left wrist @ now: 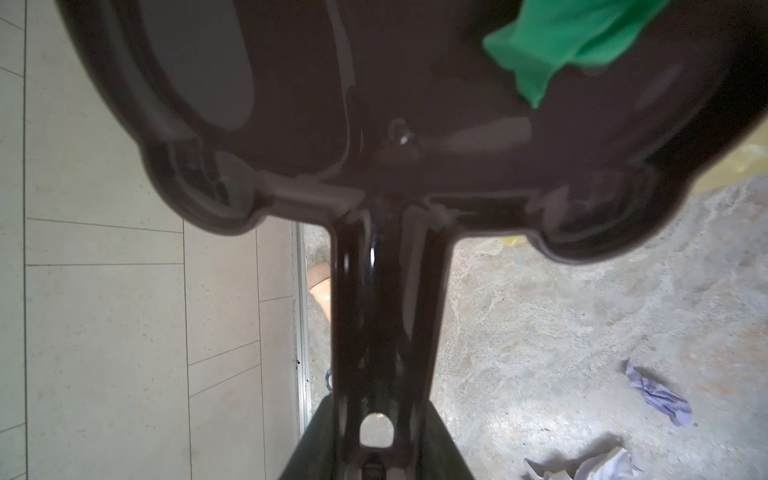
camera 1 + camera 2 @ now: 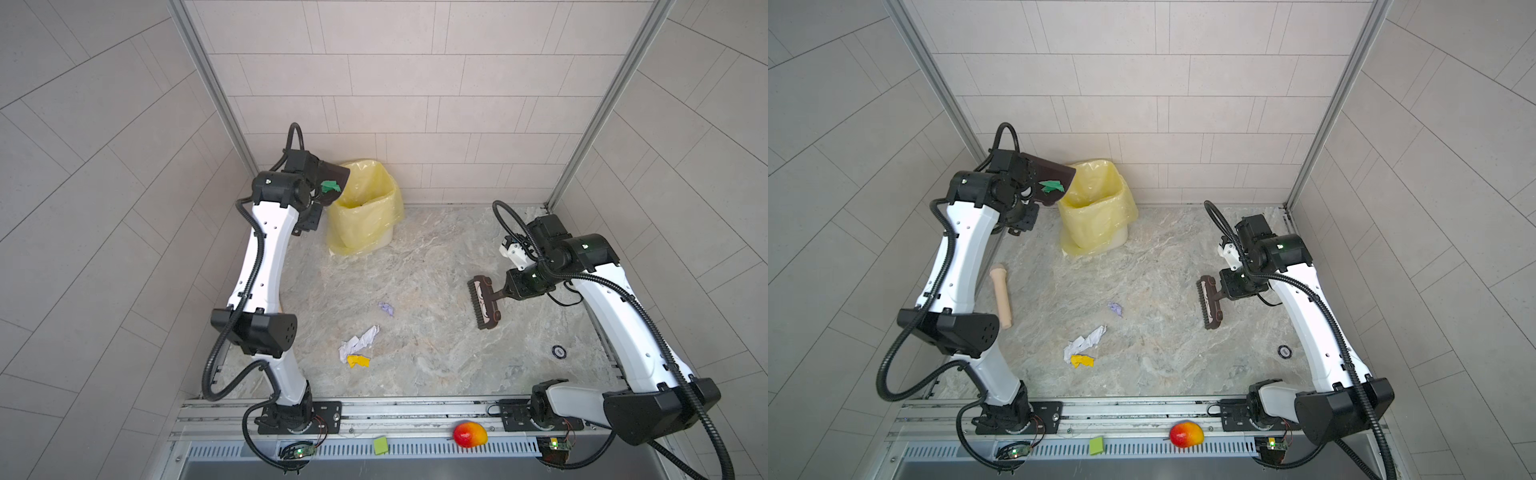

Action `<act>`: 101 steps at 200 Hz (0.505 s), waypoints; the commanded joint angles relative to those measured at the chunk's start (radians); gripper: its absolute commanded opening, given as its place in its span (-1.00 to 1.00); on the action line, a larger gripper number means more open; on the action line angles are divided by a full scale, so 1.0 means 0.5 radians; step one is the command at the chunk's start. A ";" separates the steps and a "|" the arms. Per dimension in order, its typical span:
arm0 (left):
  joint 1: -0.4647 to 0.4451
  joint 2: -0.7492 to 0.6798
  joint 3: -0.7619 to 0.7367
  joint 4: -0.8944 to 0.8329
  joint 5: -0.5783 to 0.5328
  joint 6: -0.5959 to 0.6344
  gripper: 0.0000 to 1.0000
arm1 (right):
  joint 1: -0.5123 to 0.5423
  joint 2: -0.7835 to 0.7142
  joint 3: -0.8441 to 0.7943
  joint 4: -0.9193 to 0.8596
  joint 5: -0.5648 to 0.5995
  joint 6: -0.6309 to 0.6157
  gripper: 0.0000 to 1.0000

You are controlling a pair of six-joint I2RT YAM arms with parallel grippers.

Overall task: Sweep away the paper scraps from the table
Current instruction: 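Tip the dustpan over the yellow bin with the left gripper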

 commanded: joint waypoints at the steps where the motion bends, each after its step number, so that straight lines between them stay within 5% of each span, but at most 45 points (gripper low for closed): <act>1: -0.075 0.104 0.165 -0.078 -0.207 0.063 -1.00 | -0.006 -0.050 0.001 -0.040 -0.031 -0.004 -1.00; 48: -0.244 0.351 0.302 -0.025 -0.615 0.273 -1.00 | 0.001 -0.003 0.038 -0.078 -0.070 0.000 -1.00; 101: -0.381 0.413 0.136 0.339 -1.197 0.762 -1.00 | 0.009 0.057 0.073 -0.086 -0.108 0.006 -1.00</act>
